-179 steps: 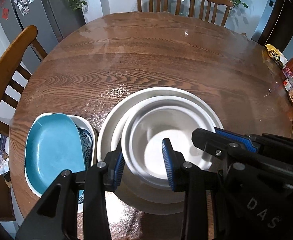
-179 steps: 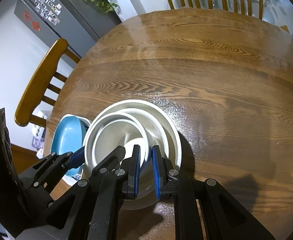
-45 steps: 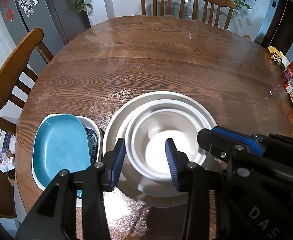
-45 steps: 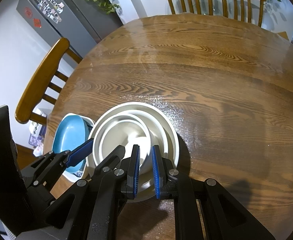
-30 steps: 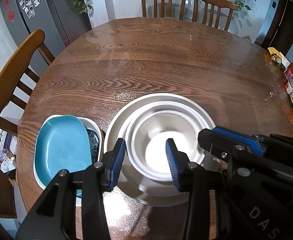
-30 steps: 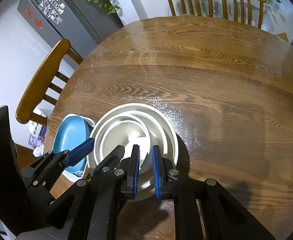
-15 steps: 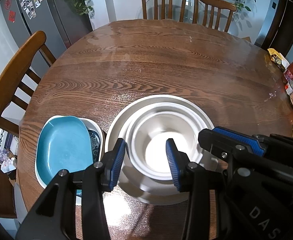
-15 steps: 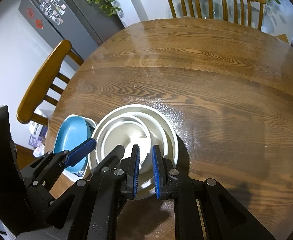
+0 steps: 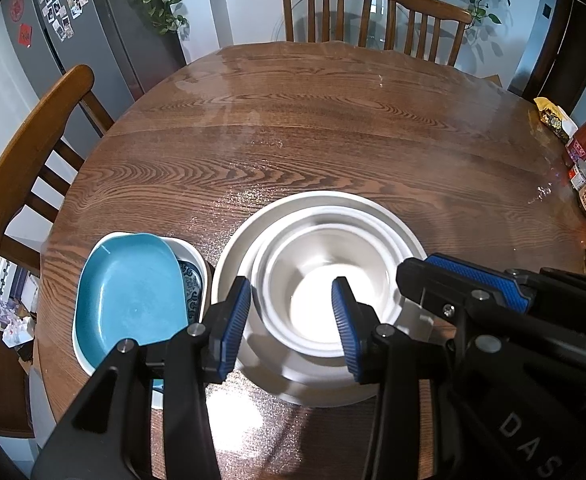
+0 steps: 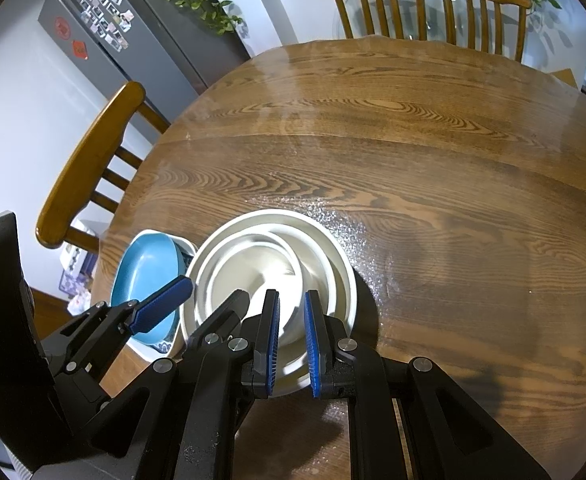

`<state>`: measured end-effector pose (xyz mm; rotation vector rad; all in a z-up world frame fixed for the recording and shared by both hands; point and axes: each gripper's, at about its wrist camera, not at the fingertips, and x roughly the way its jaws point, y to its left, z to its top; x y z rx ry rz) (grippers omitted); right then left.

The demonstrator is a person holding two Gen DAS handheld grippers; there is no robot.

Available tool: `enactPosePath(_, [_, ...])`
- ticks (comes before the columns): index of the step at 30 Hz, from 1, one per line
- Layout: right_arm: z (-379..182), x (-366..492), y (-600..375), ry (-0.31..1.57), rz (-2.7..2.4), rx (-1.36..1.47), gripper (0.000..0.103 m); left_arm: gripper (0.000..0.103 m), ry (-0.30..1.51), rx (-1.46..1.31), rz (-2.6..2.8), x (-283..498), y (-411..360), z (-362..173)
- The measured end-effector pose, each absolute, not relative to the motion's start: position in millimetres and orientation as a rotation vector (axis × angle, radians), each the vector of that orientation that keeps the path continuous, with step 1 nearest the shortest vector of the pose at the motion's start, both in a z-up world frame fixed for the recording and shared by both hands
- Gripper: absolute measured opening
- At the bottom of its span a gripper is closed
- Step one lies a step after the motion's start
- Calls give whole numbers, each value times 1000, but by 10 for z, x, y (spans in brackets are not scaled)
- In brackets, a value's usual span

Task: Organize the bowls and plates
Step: 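Open the left gripper and withdraw from the ramekin, then reach the left gripper to the large white bowl rim and grasp it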

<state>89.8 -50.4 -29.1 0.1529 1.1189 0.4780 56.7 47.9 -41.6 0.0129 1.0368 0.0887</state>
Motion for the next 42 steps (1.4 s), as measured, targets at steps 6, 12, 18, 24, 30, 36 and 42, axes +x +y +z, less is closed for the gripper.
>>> enactPosePath(6, [-284, 890, -506, 1116, 478, 154, 14, 41, 1031, 17, 93, 551, 483, -403])
enactPosePath(12, [-271, 872, -549, 1110, 469, 166, 14, 59, 1013, 17, 98, 520, 507, -365])
enactPosePath(18, [-244, 844, -593, 1101, 458, 176, 14, 60, 999, 13, 101, 492, 529, -324])
enactPosePath(24, [-220, 827, -672, 1092, 430, 185, 29, 69, 988, -1, 111, 468, 572, -290])
enactPosePath(30, [-207, 799, -750, 1091, 424, 207, 40, 75, 974, -22, 123, 425, 649, -226])
enactPosePath(36, [-196, 769, -826, 1090, 418, 221, 48, 79, 970, -48, 138, 378, 760, -180])
enactPosePath(42, [-212, 744, -903, 1097, 410, 233, 48, 84, 1009, -119, 144, 350, 1002, -167])
